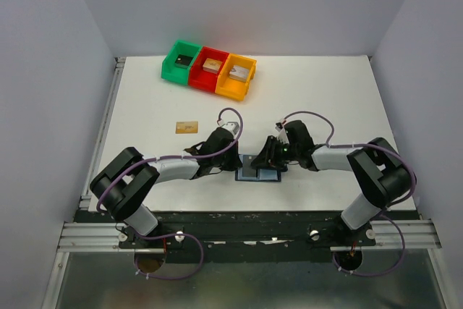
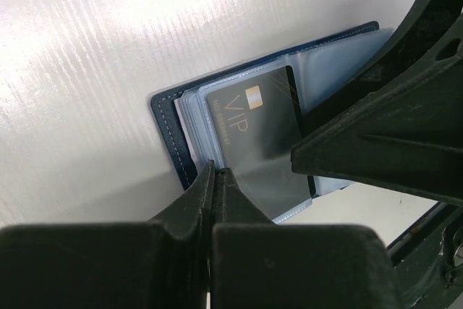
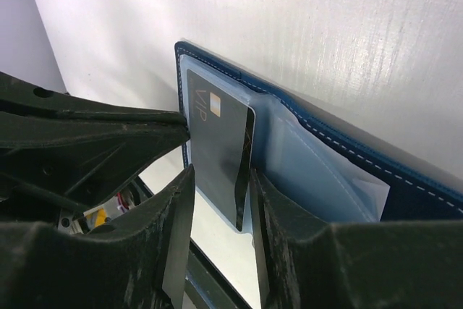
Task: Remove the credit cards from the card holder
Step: Remove the credit card from the card holder.
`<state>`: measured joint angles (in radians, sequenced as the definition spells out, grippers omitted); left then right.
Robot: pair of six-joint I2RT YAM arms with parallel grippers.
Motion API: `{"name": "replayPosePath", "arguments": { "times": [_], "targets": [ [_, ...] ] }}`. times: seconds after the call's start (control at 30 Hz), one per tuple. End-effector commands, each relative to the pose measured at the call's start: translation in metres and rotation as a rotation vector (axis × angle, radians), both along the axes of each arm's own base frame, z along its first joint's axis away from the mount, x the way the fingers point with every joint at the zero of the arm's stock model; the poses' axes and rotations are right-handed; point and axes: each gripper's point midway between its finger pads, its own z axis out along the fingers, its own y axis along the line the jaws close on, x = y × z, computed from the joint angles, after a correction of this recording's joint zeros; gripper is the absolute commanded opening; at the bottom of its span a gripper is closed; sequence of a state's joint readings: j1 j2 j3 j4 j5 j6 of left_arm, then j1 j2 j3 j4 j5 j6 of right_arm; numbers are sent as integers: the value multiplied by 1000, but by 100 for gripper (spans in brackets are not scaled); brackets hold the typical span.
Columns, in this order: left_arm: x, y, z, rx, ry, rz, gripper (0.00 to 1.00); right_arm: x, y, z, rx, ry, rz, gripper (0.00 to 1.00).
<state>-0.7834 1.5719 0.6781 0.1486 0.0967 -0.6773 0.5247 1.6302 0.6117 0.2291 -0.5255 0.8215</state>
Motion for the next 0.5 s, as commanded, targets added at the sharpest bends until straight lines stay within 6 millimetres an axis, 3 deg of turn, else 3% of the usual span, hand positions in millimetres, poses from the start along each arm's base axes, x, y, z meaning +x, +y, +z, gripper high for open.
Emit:
{"name": "replayPosePath", "arguments": {
  "times": [0.0, 0.47],
  "targets": [
    [-15, 12, -27, 65, 66, -7, 0, -9, 7, -2, 79, 26, 27, 43],
    [-16, 13, -28, 65, 70, -6, 0, -5, 5, 11, 197, -35, 10, 39]
  ]
}}
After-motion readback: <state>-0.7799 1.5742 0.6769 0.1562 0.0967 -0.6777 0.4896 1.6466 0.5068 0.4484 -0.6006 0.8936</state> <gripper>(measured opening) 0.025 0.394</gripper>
